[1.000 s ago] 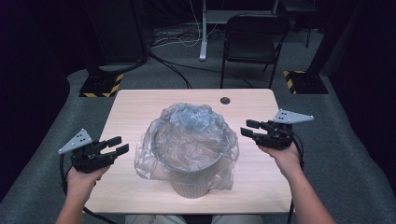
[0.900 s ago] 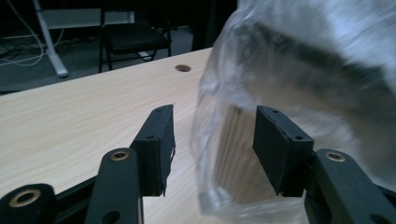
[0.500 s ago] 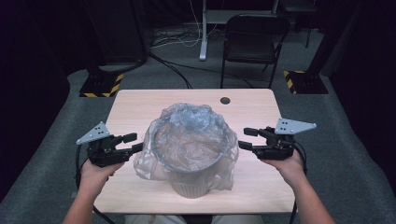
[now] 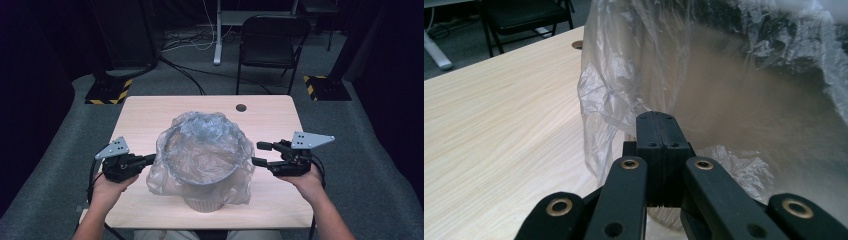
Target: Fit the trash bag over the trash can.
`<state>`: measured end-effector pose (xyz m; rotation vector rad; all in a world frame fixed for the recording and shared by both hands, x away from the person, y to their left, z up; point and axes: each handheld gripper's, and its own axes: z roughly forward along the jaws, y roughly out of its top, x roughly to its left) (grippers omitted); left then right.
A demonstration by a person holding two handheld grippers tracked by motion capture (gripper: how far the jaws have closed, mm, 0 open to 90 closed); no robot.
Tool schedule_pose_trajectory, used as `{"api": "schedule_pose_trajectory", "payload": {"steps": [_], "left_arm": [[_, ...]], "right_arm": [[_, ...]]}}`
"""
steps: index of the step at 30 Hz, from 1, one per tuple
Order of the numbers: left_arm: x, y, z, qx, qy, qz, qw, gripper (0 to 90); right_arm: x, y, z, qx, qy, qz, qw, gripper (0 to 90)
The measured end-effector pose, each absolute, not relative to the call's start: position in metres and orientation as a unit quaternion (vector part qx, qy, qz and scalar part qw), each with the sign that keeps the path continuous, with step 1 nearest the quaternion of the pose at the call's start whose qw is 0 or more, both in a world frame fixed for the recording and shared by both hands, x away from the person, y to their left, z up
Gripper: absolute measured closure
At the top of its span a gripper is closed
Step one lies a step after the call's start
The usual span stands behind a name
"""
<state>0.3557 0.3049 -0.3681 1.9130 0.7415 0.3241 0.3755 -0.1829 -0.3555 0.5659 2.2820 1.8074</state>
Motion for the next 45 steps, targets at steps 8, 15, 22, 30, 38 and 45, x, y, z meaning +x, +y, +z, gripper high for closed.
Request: {"api": "schedule_pose_trajectory", "payload": {"steps": [8, 15, 22, 30, 38, 45], "left_arm": [[0.354, 0.311, -0.392, 0.795, 0.326, 0.122, 0.496, 89.9], [0.354, 0.319, -0.392, 0.781, 0.343, 0.132, 0.504, 76.6], [0.351, 0.323, -0.366, 0.768, 0.339, 0.156, 0.52, 61.7], [0.351, 0.316, -0.327, 0.752, 0.314, 0.171, 0.554, 48.0], [0.368, 0.282, -0.305, 0.748, 0.283, 0.164, 0.577, 44.0], [0.374, 0.261, -0.313, 0.767, 0.259, 0.143, 0.569, 44.0]], "right_arm": [[0.373, -0.181, -0.352, 0.185, 0.764, 0.611, 0.093, 42.1], [0.372, -0.18, -0.345, 0.18, 0.761, 0.616, 0.098, 42.9], [0.369, -0.179, -0.331, 0.172, 0.75, 0.628, 0.116, 45.0], [0.372, -0.167, -0.312, 0.161, 0.757, 0.622, 0.123, 46.1], [0.385, -0.134, -0.304, 0.14, 0.772, 0.61, 0.107, 47.9], [0.391, -0.114, -0.313, 0.132, 0.799, 0.579, 0.09, 49.6]]}}
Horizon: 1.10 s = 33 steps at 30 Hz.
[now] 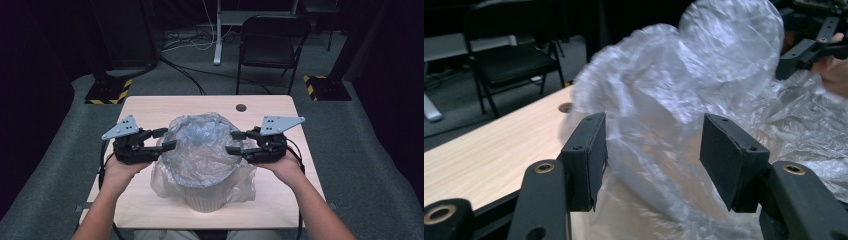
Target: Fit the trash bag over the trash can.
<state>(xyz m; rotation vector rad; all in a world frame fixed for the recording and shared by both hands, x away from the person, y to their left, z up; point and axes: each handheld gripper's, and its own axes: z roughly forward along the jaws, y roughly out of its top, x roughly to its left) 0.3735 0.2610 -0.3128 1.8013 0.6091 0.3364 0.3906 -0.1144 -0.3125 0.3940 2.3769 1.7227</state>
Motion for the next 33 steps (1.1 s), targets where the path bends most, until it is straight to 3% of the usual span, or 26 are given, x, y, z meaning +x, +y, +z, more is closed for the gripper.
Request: {"api": "schedule_pose_trajectory", "payload": {"steps": [20, 33], "left_arm": [[0.368, 0.239, -0.315, 0.816, 0.202, 0.097, 0.533, 45.0], [0.356, 0.224, -0.319, 0.832, 0.185, 0.087, 0.515, 45.7]], "right_arm": [[0.38, -0.103, -0.315, 0.092, 0.829, 0.551, 0.018, 49.4], [0.38, -0.101, -0.32, 0.101, 0.821, 0.562, 0.019, 48.0]]}}
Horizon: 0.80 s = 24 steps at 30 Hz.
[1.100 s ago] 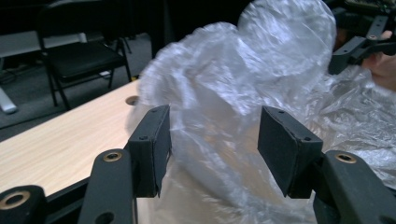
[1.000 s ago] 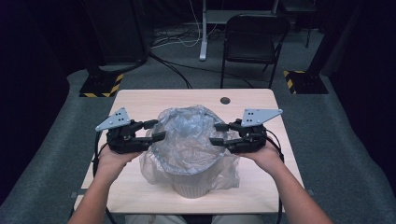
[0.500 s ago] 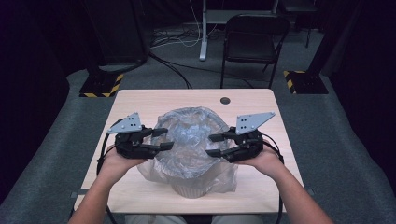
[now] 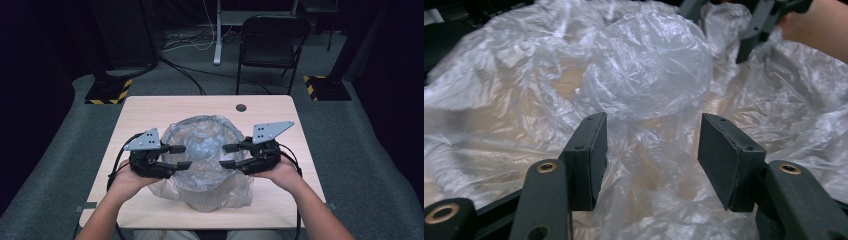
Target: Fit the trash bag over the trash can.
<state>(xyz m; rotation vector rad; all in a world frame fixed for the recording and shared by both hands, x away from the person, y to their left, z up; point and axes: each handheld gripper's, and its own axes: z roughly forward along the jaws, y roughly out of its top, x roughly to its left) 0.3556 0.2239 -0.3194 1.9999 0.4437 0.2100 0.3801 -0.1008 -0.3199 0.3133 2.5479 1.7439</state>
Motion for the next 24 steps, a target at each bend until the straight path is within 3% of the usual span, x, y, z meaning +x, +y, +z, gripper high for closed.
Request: {"api": "schedule_pose_trajectory", "payload": {"steps": [24], "left_arm": [[0.326, 0.235, -0.322, 0.819, 0.205, 0.088, 0.528, 47.3]], "right_arm": [[0.372, -0.082, -0.328, 0.083, 0.811, 0.579, 0.007, 49.3]]}}
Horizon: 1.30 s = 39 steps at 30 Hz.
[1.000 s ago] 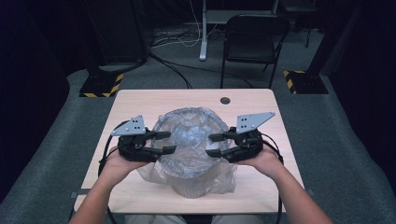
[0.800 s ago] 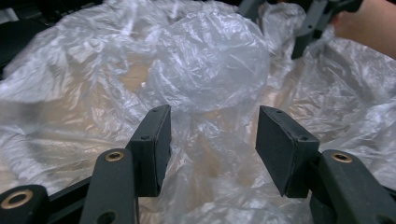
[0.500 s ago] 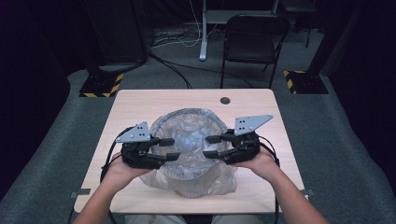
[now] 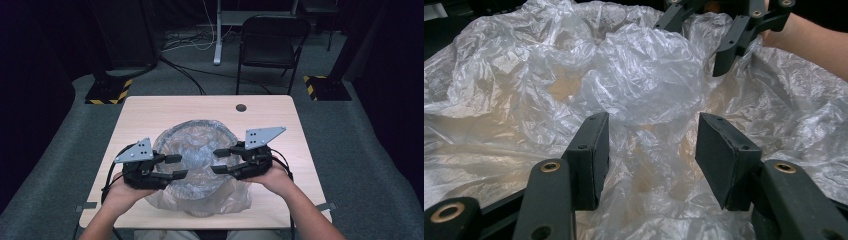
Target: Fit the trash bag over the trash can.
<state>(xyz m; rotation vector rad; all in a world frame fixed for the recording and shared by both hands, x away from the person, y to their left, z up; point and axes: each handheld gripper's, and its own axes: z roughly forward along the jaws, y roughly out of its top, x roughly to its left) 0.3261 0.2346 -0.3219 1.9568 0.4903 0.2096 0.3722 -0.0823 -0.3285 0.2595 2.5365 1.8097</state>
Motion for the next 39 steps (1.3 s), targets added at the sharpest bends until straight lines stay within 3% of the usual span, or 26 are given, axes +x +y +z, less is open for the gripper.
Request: {"api": "schedule_pose_trajectory", "payload": {"steps": [22, 27, 39], "left_arm": [[0.314, 0.256, -0.322, 0.814, 0.216, 0.099, 0.531, 46.6], [0.314, 0.259, -0.321, 0.816, 0.215, 0.103, 0.527, 45.3], [0.31, 0.269, -0.295, 0.803, 0.206, 0.129, 0.545, 39.6]], "right_arm": [[0.375, -0.057, -0.334, 0.066, 0.802, 0.593, 0.021, 50.3], [0.376, -0.053, -0.332, 0.066, 0.806, 0.588, 0.02, 46.1], [0.363, -0.082, -0.311, 0.071, 0.775, 0.626, 0.047, 42.3]]}}
